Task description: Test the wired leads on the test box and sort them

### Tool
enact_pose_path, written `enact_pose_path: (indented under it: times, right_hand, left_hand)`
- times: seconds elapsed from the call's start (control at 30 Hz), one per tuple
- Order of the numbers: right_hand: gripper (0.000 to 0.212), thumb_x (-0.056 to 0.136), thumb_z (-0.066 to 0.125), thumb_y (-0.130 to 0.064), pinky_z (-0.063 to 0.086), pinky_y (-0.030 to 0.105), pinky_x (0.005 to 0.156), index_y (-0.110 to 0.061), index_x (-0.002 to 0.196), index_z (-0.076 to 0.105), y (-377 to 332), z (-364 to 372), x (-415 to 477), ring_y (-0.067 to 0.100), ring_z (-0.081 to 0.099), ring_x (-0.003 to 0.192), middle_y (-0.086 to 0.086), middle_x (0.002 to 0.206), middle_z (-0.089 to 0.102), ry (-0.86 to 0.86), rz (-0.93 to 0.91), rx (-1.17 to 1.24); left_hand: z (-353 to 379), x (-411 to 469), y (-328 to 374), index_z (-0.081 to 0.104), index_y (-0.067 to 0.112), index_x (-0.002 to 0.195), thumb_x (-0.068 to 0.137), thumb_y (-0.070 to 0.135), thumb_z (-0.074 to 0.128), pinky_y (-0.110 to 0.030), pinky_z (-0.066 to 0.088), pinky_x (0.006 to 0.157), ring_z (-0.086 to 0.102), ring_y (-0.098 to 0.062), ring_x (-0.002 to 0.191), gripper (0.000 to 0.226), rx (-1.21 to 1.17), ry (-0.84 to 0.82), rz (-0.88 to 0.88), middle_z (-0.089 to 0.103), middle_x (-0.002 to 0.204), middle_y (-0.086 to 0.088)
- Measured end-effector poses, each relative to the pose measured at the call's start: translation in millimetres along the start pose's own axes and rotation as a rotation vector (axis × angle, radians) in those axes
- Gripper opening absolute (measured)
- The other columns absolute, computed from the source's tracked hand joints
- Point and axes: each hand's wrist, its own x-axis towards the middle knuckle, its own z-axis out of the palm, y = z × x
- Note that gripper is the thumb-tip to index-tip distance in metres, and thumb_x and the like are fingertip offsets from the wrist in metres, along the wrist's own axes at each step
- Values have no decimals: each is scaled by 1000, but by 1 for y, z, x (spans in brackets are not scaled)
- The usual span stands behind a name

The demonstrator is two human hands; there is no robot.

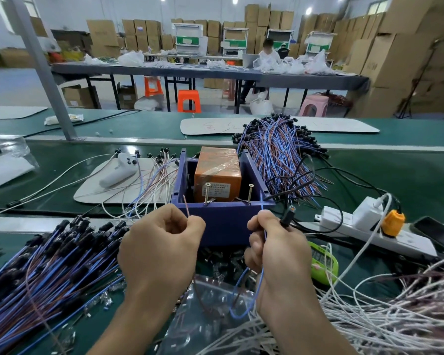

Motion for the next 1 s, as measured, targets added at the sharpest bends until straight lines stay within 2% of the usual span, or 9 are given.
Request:
enact_pose_path:
  times: [0.17,0.33,0.4,0.47,0.6,0.67,0.8,0.9,1.0]
  right_hand:
    - [43,99,57,-16,22,24,38,-11,56,64,-5,2,-5,13,23,37,3,46,34,-210,5,-153]
    - [52,99,54,-51,42,24,51,-15,68,75,-1,2,-9,7,48,43,1,52,59,-464,-93,-615]
    - [55,88,51,-69,50,38,64,-21,80,77,3,3,-12,8,59,54,0,61,68,-468,-166,-759]
    - [48,85,55,-64,48,42,63,-21,79,76,5,5,-11,7,58,54,-2,61,67,-423,-213,-748]
    - [47,102,56,-31,33,20,46,-18,61,75,-2,5,-9,5,41,40,1,53,57,-329,-145,-438]
    - [54,106,52,-29,28,20,40,-16,59,73,-8,5,-12,9,35,39,5,52,54,-304,-133,-331]
    - [58,109,45,-35,30,22,39,-10,63,70,-15,7,-22,13,37,38,11,56,57,-302,-106,-186]
    - [60,108,40,-44,50,30,55,-7,71,70,-13,10,-32,21,60,53,16,71,71,-394,-119,-196]
    - [70,95,34,-64,55,25,66,-15,66,74,-6,8,-39,13,70,69,5,76,77,-394,-218,-367]
  left_hand:
    - [-21,14,17,64,33,68,82,72,65,-28,33,57,60,-12,69,41,759,-282,114,61,65,15]
    - [-61,20,36,74,43,79,83,66,67,-25,45,56,63,-7,67,24,882,-548,155,67,66,13]
    - [-70,17,45,74,41,82,86,59,66,-27,44,58,62,-12,68,20,866,-467,181,67,71,11]
    - [-71,18,51,74,35,88,89,44,65,-28,34,54,55,-18,64,13,953,-343,193,61,72,8]
    - [-69,20,48,61,23,84,85,16,60,-28,24,52,36,-20,53,8,1091,-258,88,42,63,2]
    - [-75,27,44,68,26,98,84,13,60,-27,30,54,50,-22,58,20,1120,-161,81,56,71,-4]
    - [-96,48,23,52,36,142,87,12,56,-43,52,86,65,-38,106,60,802,-84,53,73,118,-5]
    - [-93,33,6,71,40,119,93,15,62,-34,55,86,70,-21,93,38,426,-189,189,77,104,16]
    - [-69,-8,-1,77,46,100,95,24,70,-18,53,67,69,-2,71,23,-78,-620,121,77,86,20]
